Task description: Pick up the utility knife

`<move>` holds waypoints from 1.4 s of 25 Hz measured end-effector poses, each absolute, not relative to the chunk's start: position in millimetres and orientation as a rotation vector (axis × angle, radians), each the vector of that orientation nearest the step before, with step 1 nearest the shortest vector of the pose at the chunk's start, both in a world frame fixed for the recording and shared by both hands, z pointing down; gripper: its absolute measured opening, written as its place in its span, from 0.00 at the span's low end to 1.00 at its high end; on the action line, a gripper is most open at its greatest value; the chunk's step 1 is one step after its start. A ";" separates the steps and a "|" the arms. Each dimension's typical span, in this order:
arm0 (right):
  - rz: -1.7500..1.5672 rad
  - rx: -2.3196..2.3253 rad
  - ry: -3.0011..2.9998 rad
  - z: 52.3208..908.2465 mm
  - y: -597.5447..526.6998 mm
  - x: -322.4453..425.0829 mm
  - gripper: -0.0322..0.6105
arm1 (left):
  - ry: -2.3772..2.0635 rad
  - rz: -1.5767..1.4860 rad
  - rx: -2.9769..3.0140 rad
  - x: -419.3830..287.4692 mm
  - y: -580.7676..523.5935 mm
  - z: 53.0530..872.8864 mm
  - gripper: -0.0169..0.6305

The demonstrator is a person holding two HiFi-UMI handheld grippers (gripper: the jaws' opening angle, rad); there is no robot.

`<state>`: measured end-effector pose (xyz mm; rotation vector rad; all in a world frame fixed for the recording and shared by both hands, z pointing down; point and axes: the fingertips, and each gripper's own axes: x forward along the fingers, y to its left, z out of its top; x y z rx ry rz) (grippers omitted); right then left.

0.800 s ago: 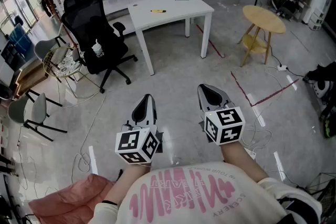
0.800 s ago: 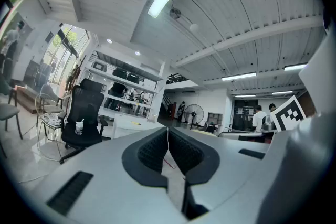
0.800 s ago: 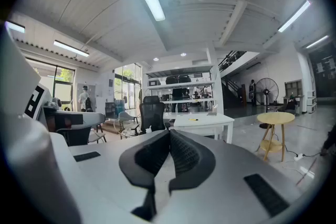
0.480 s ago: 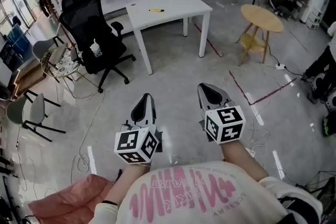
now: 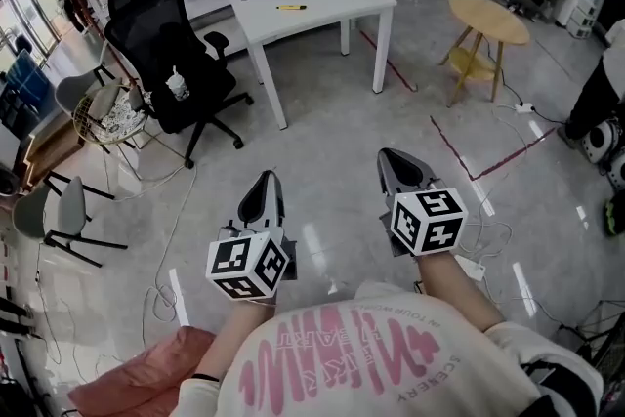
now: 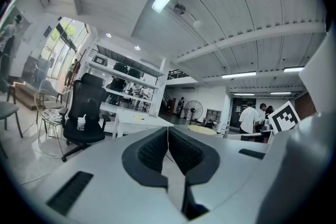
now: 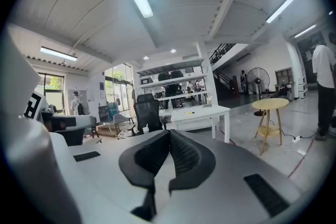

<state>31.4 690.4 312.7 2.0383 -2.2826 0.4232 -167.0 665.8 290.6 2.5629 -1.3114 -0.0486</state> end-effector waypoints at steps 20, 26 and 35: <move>0.339 1.956 -2.142 356.0 504.5 50.5 0.08 | -1.369 -0.021 2.462 -210.4 485.6 354.2 0.06; 0.378 1.893 -2.219 358.7 382.6 59.4 0.08 | -1.312 -0.045 2.509 -176.3 375.3 336.5 0.06; 0.235 1.872 -2.330 308.3 219.0 79.7 0.08 | -1.348 -0.130 2.559 -147.6 218.6 297.3 0.06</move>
